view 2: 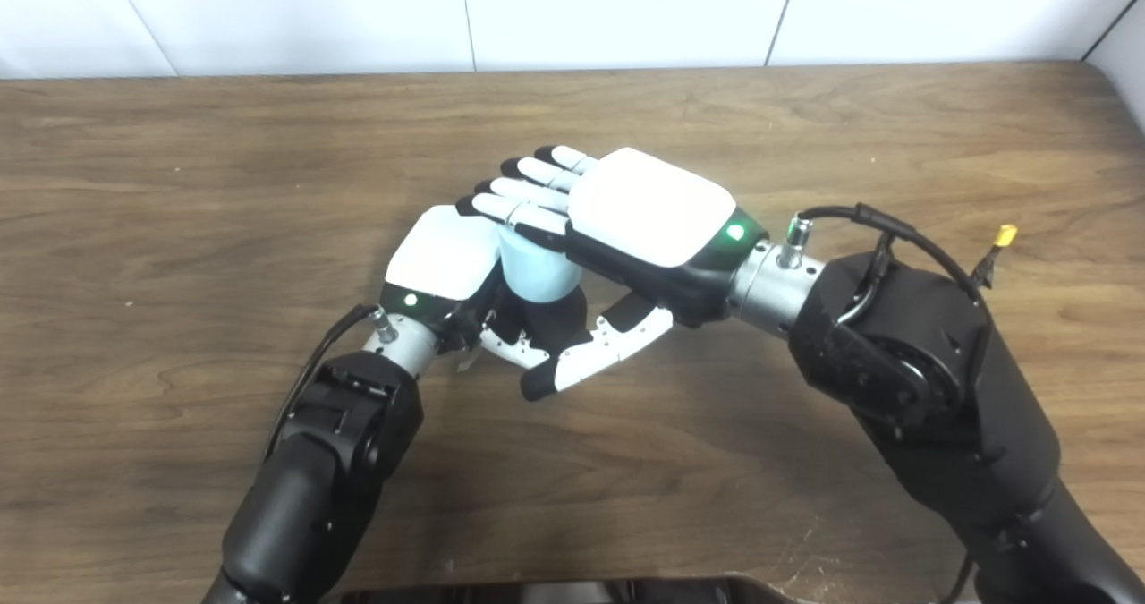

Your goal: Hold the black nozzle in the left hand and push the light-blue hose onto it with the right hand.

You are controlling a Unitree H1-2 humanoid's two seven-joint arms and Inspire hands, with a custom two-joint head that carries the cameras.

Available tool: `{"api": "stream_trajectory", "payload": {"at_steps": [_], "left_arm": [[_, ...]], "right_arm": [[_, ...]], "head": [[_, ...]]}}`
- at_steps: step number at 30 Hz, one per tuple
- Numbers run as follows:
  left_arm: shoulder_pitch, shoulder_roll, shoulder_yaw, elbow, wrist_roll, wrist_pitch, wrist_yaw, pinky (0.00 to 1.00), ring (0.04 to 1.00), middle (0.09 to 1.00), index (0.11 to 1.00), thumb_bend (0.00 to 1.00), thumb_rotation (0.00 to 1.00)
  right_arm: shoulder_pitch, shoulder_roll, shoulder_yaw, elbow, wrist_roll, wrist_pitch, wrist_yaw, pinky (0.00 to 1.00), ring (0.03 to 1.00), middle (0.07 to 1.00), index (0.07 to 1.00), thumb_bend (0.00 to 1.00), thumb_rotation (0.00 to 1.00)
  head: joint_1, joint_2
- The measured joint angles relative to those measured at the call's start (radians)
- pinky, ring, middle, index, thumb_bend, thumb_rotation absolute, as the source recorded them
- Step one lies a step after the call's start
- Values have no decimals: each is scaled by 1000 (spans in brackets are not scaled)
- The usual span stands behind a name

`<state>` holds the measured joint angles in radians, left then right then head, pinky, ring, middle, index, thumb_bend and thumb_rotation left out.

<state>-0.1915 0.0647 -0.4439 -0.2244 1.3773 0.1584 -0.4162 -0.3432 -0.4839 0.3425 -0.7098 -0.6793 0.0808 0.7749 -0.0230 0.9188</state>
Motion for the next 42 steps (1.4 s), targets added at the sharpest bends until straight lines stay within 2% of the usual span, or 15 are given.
{"api": "stream_trajectory", "payload": {"at_steps": [5,12,16,28,37,42], "left_arm": [[0,-2,-1,0,4,0,-4,641,600,527,460,521,0],[-1,-2,0,0,4,1,-15,658,604,529,456,520,0],[-1,-2,0,-1,9,2,-20,661,604,529,456,520,0],[-1,-2,0,-1,10,2,-18,654,599,529,457,520,0],[-1,-2,0,-1,10,2,-18,668,606,529,458,520,0],[-1,-2,-2,-1,10,2,-19,675,608,530,457,520,0]], "right_arm": [[14,-15,7,-1,-14,-3,-1,1000,1000,996,996,719,954],[33,-26,18,1,-49,-17,-26,1000,1000,1000,1000,705,999],[39,-27,21,19,-53,-38,-50,1000,1000,1000,1000,699,1000],[53,-26,31,36,-54,-44,-97,1000,1000,1000,983,716,1000],[35,-26,43,44,-49,-38,-105,1000,954,945,945,696,1000],[15,-23,52,51,-33,-13,-95,974,884,860,872,715,1000]], "head": [[-2,2],[-5,5],[-2,3],[-5,5],[-5,6],[-5,6]]}}
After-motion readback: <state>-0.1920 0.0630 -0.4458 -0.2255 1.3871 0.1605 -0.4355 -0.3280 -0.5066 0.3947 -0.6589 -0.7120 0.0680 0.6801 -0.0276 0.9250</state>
